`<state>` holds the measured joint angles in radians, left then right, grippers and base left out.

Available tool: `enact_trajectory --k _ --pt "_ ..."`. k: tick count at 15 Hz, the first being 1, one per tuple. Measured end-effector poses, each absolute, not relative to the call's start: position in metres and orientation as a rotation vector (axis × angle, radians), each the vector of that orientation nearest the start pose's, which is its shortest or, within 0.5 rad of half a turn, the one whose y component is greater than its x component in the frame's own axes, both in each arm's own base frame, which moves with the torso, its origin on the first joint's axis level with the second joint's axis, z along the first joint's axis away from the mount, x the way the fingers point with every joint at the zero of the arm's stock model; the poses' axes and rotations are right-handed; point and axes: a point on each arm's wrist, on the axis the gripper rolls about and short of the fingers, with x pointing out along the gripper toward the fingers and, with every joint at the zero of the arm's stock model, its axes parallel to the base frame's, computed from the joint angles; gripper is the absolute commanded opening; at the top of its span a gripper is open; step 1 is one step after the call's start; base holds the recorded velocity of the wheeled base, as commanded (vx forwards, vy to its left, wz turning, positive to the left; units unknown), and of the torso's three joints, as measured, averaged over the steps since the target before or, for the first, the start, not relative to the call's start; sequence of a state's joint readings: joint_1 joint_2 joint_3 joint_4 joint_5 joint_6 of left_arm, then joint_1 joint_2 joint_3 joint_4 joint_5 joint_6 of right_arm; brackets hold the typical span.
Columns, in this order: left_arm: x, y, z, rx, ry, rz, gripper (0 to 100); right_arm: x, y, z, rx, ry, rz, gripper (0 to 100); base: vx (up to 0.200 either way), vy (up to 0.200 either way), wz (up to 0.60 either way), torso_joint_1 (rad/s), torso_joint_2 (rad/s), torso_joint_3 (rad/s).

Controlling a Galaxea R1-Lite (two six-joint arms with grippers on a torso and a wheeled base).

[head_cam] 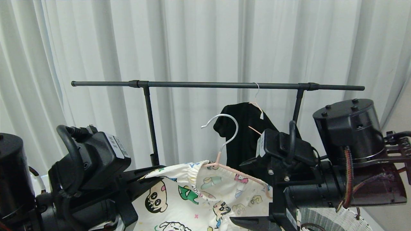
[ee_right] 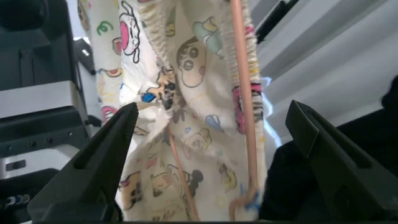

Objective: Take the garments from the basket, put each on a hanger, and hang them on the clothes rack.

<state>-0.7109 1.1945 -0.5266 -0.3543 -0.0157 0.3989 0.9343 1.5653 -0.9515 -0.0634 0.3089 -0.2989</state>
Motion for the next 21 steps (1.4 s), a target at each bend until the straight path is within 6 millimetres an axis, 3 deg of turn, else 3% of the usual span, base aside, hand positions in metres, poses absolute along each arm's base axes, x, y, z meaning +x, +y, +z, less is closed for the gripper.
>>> enact_trajectory --k 5,17,18,21 --pt "0.13 -0.114 0.206 0.489 0.122 -0.781 0 0.166 0.22 0.198 -0.425 0.443 1.288 100 0.0 0.0 0.0 0.0 0.0 0.0" --pt "0.131 -0.115 0.21 0.485 0.109 -0.783 0 0.176 0.207 0.202 -0.384 0.462 1.207 100 0.0 0.0 0.0 0.0 0.0 0.0" --pt "0.131 -0.116 0.21 0.485 0.107 -0.786 0 0.175 0.207 0.203 -0.385 0.462 1.209 0 0.0 0.0 0.0 0.0 0.0 0.0" --pt "0.13 -0.117 0.211 0.485 0.103 -0.795 0 0.173 0.209 0.202 -0.388 0.462 1.219 0 0.0 0.0 0.0 0.0 0.0 0.0"
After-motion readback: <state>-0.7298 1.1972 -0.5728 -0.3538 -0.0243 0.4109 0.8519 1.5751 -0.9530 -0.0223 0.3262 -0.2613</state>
